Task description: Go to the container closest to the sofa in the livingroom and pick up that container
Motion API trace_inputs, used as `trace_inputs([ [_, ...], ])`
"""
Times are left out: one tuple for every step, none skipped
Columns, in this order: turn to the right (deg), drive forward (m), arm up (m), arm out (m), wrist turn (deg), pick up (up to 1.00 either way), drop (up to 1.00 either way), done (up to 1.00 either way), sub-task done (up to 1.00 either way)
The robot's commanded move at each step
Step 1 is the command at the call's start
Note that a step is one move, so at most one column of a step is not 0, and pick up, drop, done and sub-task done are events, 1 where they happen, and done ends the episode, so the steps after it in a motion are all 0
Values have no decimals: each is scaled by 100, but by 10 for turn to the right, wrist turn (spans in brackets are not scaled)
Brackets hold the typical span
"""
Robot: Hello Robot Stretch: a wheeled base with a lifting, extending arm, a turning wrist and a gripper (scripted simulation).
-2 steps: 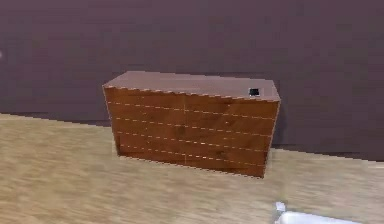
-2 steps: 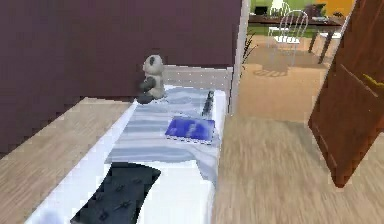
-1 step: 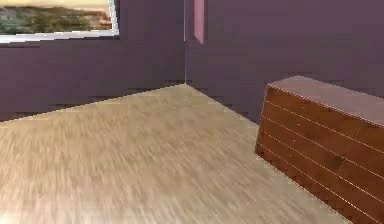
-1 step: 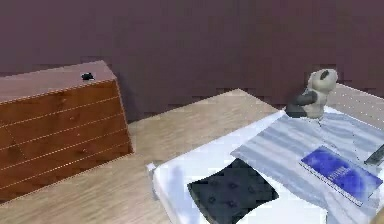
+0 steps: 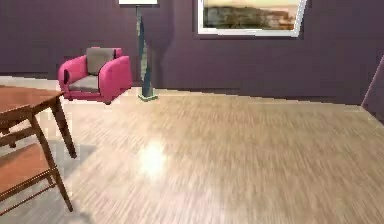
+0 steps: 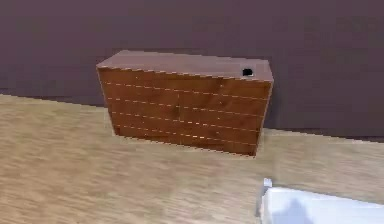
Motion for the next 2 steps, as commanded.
trace_inputs([
  [-450,0,0,0,0,0,0,0,0],
  [-150,0,0,0,0,0,0,0,0],
])
